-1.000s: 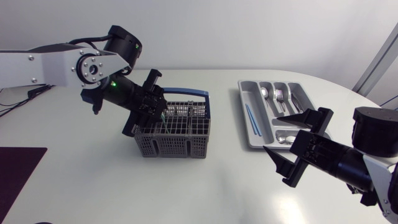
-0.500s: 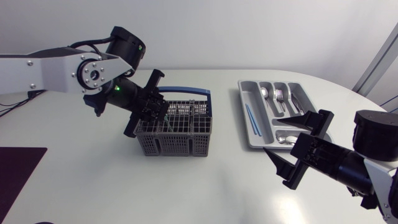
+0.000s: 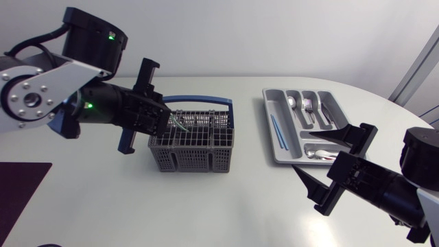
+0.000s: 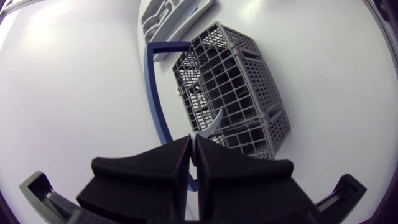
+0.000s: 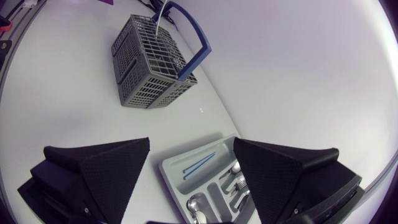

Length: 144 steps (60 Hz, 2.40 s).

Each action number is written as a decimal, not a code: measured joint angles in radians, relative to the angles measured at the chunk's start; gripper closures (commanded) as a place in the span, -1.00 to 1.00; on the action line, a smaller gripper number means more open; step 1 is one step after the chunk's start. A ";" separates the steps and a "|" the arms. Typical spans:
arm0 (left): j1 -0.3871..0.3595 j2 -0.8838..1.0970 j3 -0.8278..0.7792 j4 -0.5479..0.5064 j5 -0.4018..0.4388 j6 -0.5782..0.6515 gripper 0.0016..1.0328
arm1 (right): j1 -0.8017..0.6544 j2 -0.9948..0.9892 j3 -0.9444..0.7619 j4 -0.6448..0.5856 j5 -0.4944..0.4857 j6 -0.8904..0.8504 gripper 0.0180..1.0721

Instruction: Unload the cutlery basket into the drawer organizer.

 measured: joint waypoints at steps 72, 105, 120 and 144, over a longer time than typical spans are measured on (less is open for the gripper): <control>-0.155 0.040 -0.146 0.217 -0.294 -0.217 0.94 | 0.164 -0.121 0.002 -0.100 0.140 0.110 -0.85; -0.189 0.039 -0.048 0.078 -0.377 -0.217 0.94 | 0.168 -0.080 0.001 -0.050 0.138 0.111 -0.85; -0.205 0.015 -0.048 0.073 -0.404 -0.230 0.94 | 0.191 -0.031 0.005 -0.023 0.138 0.153 -0.71; -0.205 0.013 -0.048 0.075 -0.412 -0.262 0.94 | 0.413 0.503 0.227 0.279 0.246 0.267 0.69</control>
